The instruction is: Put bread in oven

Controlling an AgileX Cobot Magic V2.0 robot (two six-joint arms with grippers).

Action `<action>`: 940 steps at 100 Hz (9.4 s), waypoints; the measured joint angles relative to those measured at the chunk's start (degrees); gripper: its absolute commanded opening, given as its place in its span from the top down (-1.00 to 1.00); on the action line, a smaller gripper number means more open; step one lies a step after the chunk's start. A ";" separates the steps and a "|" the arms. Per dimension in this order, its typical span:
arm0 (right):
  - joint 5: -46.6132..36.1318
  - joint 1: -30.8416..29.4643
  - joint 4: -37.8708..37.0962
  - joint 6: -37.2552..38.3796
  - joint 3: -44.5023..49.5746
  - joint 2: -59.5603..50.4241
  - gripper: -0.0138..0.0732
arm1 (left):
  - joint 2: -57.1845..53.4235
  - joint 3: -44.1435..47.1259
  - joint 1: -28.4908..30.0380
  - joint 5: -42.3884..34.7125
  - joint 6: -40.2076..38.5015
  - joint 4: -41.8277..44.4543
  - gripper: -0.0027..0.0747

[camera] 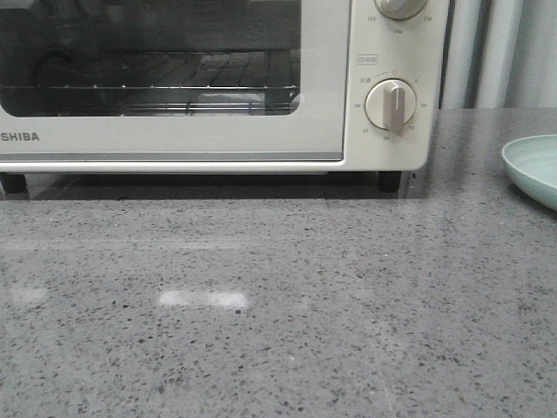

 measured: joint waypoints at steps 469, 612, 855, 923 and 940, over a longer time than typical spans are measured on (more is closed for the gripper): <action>33.59 13.20 0.63 5.71 -65.45 38.32 0.86 | 56.31 -44.38 -41.40 -5.42 -28.16 13.47 0.99; 44.09 9.74 -6.42 5.59 -65.45 73.00 -0.48 | 31.44 -40.69 -52.46 -1.77 -28.62 22.07 0.99; 43.67 52.35 3.38 -12.01 -75.43 72.57 0.84 | 21.69 -46.45 -47.85 15.98 -51.97 60.14 0.99; 37.85 58.41 -16.09 -12.01 -91.10 93.81 0.84 | 21.69 -46.45 -47.85 16.02 -51.97 60.14 0.99; 35.47 58.41 -20.32 -12.01 -91.18 94.36 0.84 | 21.69 -46.45 -47.85 16.02 -51.97 60.14 0.99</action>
